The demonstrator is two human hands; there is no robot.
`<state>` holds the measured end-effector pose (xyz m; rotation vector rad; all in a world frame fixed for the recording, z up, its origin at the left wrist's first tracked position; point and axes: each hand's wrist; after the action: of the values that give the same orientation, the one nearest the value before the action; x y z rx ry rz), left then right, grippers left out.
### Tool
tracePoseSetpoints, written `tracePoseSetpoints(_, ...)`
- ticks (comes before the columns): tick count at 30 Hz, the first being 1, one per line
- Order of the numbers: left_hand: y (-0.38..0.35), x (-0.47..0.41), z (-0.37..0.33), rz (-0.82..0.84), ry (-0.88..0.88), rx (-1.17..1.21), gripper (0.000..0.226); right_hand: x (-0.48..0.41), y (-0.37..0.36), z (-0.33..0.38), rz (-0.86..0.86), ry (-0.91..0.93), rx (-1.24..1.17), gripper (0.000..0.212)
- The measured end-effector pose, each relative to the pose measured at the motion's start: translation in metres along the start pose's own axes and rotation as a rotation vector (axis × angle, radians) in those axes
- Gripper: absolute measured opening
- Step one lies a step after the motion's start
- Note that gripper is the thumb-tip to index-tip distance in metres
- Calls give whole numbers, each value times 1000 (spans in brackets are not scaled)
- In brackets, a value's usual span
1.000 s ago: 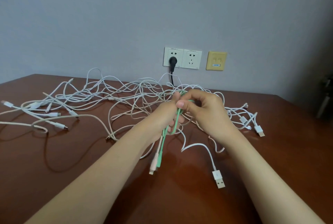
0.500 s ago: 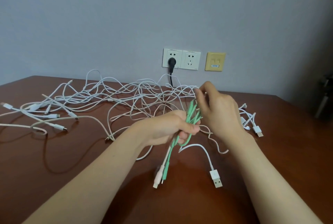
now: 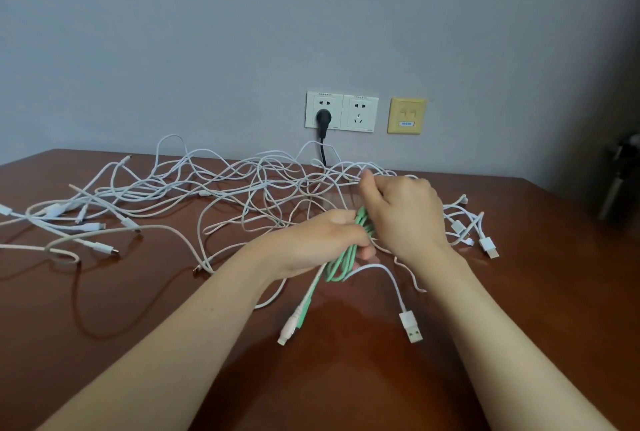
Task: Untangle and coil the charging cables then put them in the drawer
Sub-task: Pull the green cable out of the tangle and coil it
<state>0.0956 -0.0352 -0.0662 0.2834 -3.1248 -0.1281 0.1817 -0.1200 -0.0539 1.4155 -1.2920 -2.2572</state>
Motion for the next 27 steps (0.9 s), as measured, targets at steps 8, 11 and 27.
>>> tracePoseSetpoints(8,7,2,2,-3,80,47,27,-3,-2,-5,-15,-178,36,48)
tracePoseSetpoints(11,6,-3,2,-121,101,-154,28,-2,-1,-7,100,-101,125,41)
tracePoseSetpoints(27,10,2,-4,-102,84,-771,23,-5,2,-27,16,107,-165,19)
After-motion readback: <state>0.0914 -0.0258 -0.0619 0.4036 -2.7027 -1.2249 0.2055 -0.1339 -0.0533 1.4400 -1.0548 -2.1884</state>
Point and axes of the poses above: each hand's wrist, its own x-axis away from the middle knuckle, its own y-axis out of the back of the hand, z = x × y, and after that the axes turned 14 degrees about x, right-handed
